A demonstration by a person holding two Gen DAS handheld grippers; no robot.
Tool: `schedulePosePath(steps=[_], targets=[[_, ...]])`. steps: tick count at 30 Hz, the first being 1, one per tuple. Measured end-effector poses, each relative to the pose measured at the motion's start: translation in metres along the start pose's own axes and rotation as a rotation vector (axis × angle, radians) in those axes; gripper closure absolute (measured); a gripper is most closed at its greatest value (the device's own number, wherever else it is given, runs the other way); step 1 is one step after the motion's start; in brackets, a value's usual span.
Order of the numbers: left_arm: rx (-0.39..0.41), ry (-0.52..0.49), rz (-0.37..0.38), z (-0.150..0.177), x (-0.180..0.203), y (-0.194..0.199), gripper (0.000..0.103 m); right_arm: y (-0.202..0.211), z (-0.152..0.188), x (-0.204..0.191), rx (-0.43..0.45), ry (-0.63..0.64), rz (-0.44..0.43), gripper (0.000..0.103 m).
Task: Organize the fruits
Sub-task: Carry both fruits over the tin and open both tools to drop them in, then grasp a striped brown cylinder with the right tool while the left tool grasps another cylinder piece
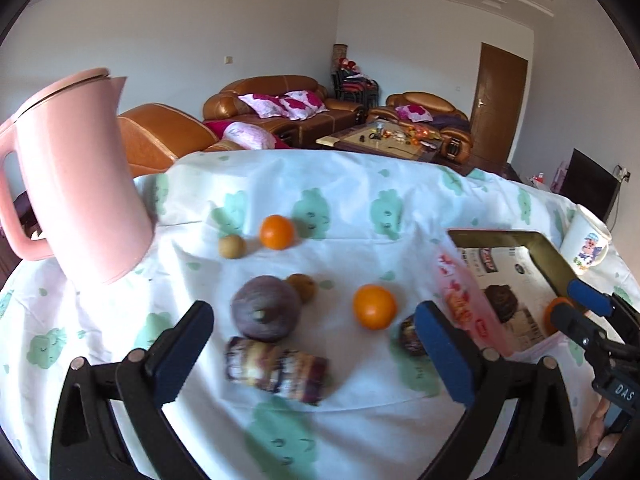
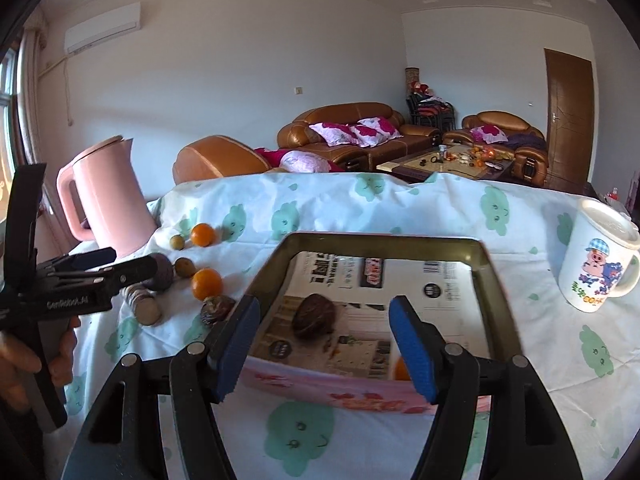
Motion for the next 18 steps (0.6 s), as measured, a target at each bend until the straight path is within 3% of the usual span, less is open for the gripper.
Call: schedulePosePath(steps=[6,9,11,18], targets=[[-0.031,0.100,-0.080,0.008,-0.078,-0.004,0.001,-0.024,0.002,-0.075,-0.072,0.106,-0.125,0.034],[-0.054,0.163,-0.067,0.013,-0.105,-0.007,0.001,-0.041,0.004,-0.111,-0.132,0.155,-0.196,0.034],[-0.054,0.194,-0.057,0.014,-0.117,-0.006,0.001,-0.054,0.005,-0.134,-0.176,0.199,-0.242,0.034],[-0.055,0.208,-0.050,0.016,-0.128,-0.006,0.000,-0.090,0.003,-0.188,-0.262,0.342,-0.275,0.034]])
Point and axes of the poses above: each gripper's, at about its wrist camera, not at the fingertips, and y roughly against the way its jaws point, x to its right, z to its underside, the point moved 9 cm from there along -y, roughly the way its jaws point, and after that the axes turned 15 degrees about -x, right-handed, at the moved point
